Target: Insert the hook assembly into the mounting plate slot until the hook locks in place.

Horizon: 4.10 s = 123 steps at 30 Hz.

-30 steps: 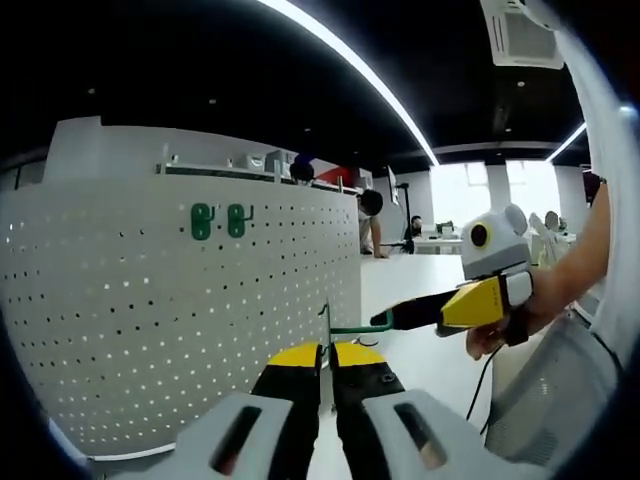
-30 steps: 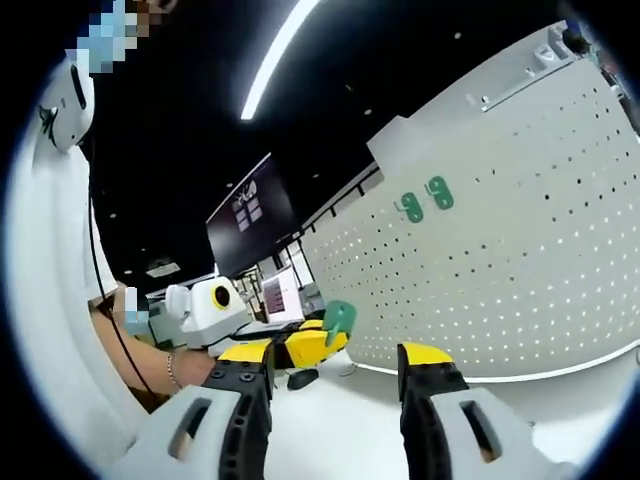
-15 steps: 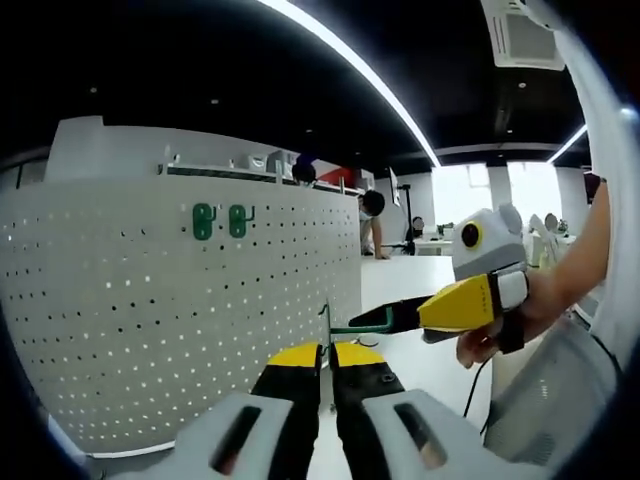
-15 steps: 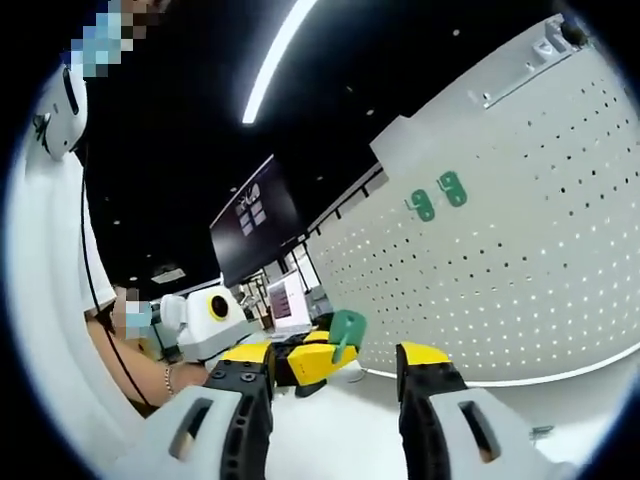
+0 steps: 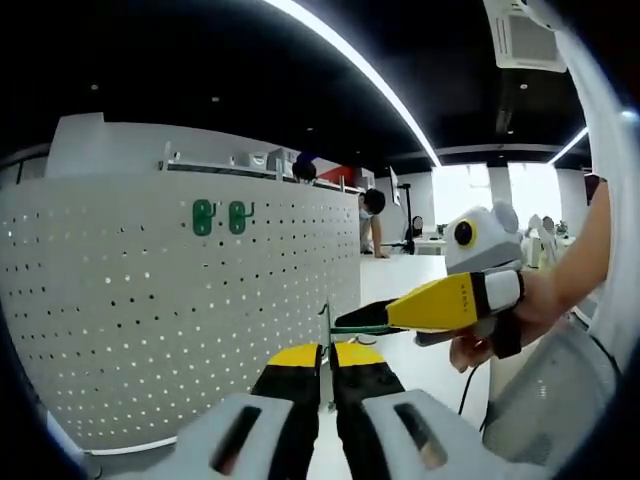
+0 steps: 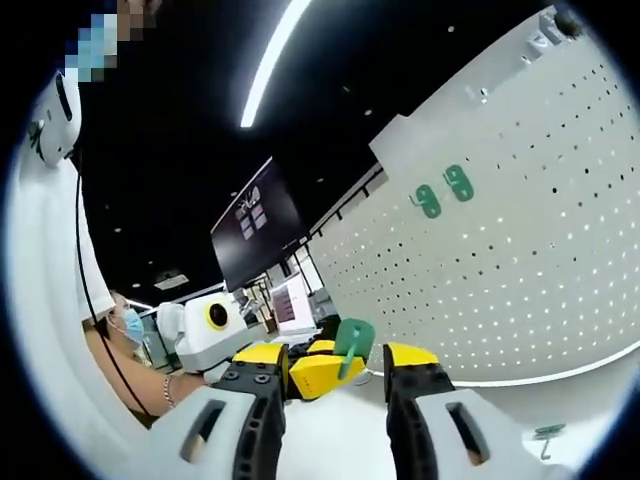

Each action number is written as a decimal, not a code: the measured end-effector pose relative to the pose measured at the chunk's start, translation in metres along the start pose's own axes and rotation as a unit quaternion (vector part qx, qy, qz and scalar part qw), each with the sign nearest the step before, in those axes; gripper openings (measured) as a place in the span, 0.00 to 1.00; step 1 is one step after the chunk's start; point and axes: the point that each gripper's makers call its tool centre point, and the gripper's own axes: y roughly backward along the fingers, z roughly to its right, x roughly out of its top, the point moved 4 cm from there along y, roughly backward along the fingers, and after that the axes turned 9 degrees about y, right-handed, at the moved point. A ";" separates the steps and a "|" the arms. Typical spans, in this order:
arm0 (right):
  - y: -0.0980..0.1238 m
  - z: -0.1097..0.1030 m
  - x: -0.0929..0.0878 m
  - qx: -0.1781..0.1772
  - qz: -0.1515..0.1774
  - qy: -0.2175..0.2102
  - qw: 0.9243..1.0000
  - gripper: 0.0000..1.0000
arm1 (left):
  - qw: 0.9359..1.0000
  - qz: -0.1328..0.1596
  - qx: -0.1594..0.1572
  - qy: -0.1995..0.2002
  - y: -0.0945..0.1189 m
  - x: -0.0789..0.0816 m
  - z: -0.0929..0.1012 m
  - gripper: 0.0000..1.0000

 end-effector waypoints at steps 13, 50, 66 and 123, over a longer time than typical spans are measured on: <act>-0.001 0.005 -0.003 -0.016 -0.008 -0.014 1.000 0.15 | 1.000 -0.002 -0.002 -0.003 -0.001 -0.002 0.003 0.03; -0.008 0.010 -0.006 -0.048 -0.013 -0.042 0.998 0.02 | 1.000 -0.003 0.020 -0.004 -0.001 -0.002 0.003 0.03; -0.008 0.009 -0.005 -0.062 0.005 -0.076 0.995 0.01 | 1.000 0.000 0.020 -0.002 -0.002 -0.001 0.003 0.03; -0.005 0.011 -0.009 -0.065 -0.006 -0.118 0.991 0.00 | 0.996 -0.072 0.040 0.024 -0.009 -0.034 -0.003 0.97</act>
